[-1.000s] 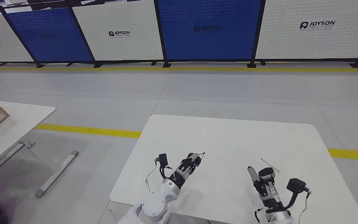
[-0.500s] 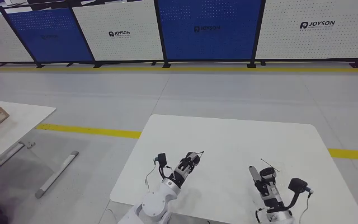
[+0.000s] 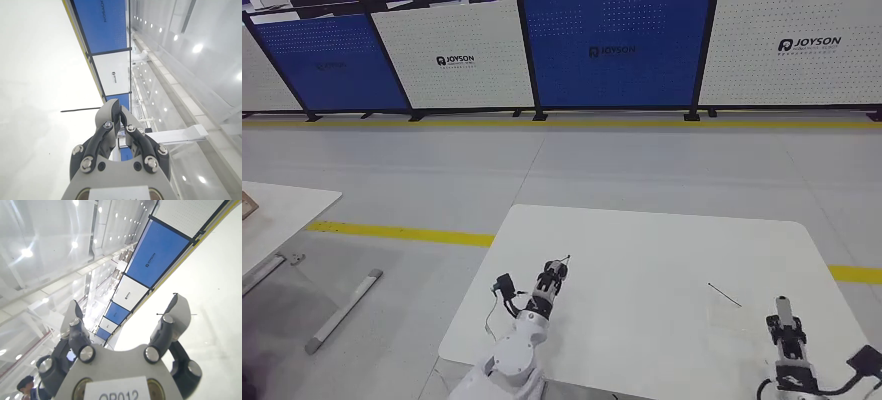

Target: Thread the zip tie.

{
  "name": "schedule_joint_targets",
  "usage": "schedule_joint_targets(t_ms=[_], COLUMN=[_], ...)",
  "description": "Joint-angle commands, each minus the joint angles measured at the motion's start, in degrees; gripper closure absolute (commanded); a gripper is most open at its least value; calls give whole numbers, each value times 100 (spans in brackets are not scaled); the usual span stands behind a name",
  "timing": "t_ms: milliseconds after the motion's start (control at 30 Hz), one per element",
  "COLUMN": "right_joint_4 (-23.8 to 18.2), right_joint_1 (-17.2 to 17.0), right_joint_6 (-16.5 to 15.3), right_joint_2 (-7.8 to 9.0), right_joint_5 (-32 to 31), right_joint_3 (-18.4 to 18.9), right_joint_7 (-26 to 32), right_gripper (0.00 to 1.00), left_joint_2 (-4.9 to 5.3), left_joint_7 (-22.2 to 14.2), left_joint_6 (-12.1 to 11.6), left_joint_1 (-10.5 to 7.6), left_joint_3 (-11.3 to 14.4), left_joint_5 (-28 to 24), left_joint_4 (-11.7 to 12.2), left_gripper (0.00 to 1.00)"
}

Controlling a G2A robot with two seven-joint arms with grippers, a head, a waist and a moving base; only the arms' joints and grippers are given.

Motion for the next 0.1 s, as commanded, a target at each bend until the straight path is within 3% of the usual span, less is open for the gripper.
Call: schedule_joint_targets(t_ms=[0,67], right_joint_4=[-2,-2], right_joint_1=[0,0], right_joint_6=[0,0], right_joint_2=[0,0], right_joint_5=[-25,-25], right_joint_3=[-3,-3], right_joint_7=[-1,-1], right_gripper=[0,0], left_joint_2=[1,1], left_joint_7=[-4,-4], left_joint_6=[-1,-1], left_joint_1=[2,2], left_joint_3=[2,2], left_joint_5=[2,2], left_joint_4=[-5,-5], left_gripper=[100,100])
